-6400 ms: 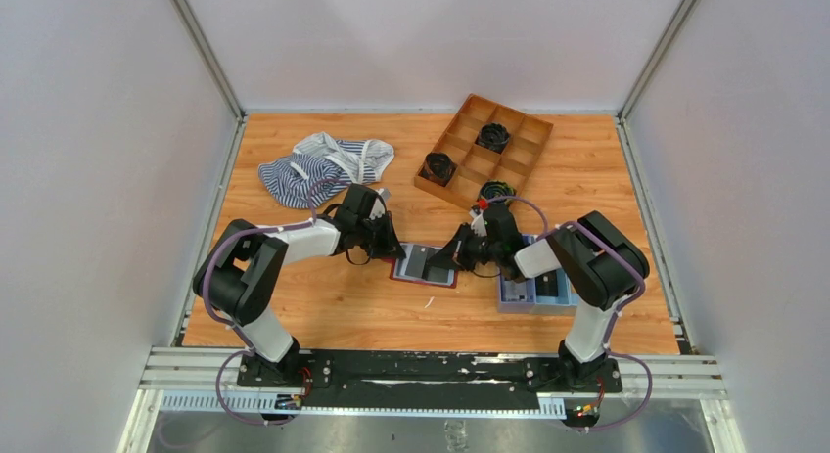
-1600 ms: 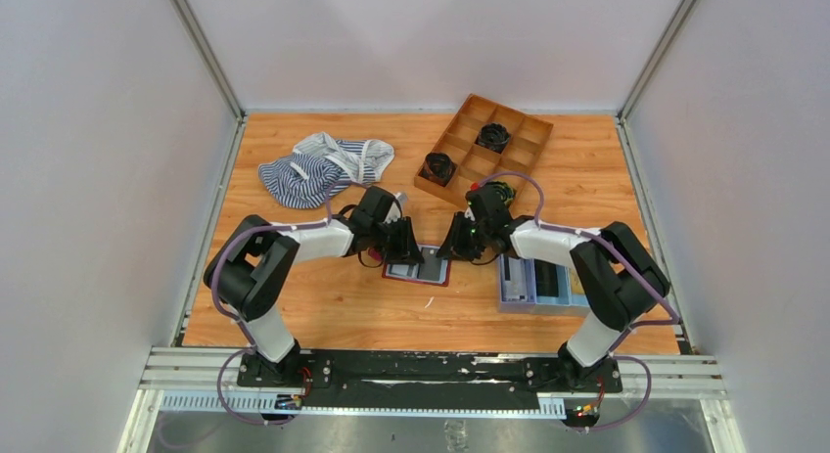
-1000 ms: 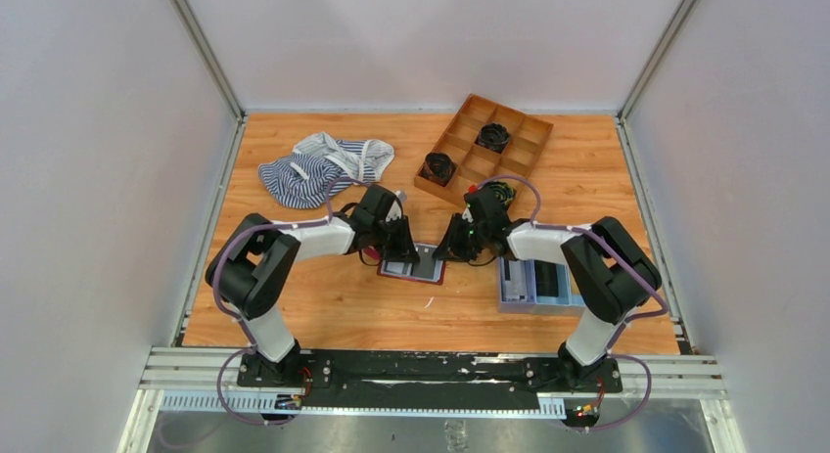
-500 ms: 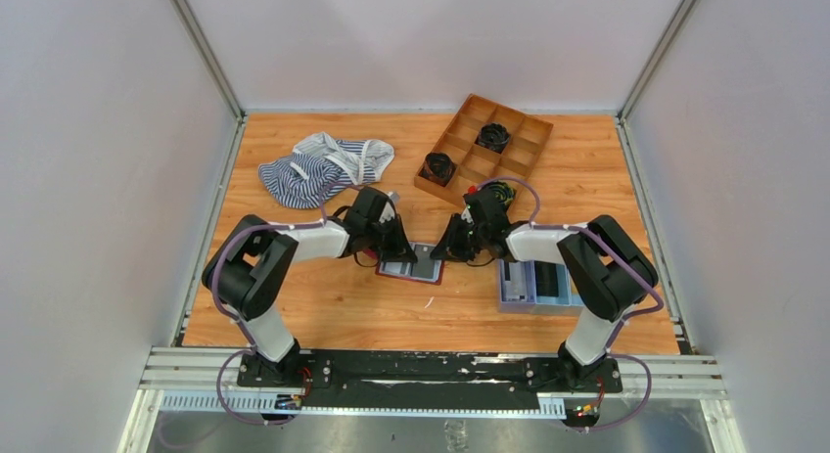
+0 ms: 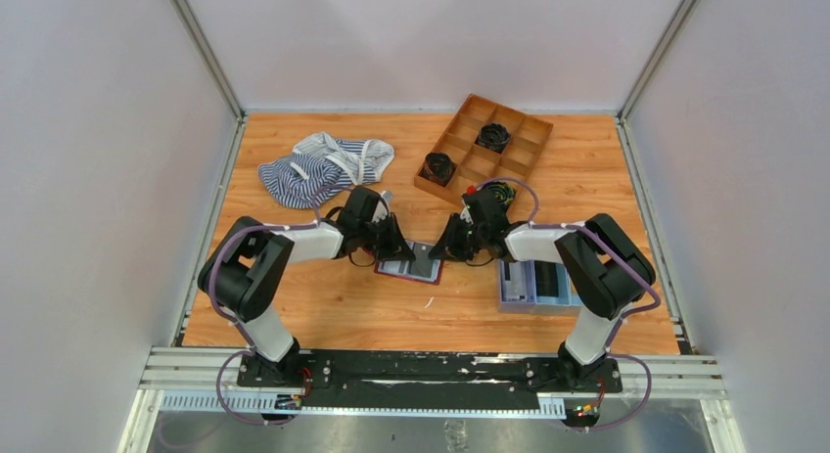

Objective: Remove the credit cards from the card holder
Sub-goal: Remove the credit card from the card holder.

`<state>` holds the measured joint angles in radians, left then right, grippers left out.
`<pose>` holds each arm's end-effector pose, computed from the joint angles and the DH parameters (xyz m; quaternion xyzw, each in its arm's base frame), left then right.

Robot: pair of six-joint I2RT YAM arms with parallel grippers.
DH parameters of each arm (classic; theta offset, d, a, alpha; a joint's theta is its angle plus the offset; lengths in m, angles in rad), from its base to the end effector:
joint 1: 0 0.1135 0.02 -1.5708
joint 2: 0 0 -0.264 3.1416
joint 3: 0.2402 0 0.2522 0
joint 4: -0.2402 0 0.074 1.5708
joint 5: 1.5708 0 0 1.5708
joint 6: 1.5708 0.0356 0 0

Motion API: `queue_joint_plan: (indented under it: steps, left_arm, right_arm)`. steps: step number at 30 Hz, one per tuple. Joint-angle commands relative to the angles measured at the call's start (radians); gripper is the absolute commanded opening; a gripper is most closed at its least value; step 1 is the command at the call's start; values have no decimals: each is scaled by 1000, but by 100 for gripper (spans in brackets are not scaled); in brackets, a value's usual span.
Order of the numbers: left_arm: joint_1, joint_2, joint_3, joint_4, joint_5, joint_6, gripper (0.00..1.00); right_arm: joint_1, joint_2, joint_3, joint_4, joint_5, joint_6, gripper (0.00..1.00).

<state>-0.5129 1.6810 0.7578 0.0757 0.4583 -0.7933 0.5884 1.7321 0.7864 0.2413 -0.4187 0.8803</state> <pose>0.2665 -0.1682 0.1373 -0.0477 0.9132 -0.3781 0.1446 0.2711 0.1983 0.1416 0.0428 0.8911 0.4152 0.1784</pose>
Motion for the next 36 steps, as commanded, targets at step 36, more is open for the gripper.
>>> queue_joint_plan:
  steps: [36]
  left_arm:
    - [85, -66, -85, 103, 60, -34, 0]
  right_arm:
    - [11, 80, -23, -65, 8, -12, 18]
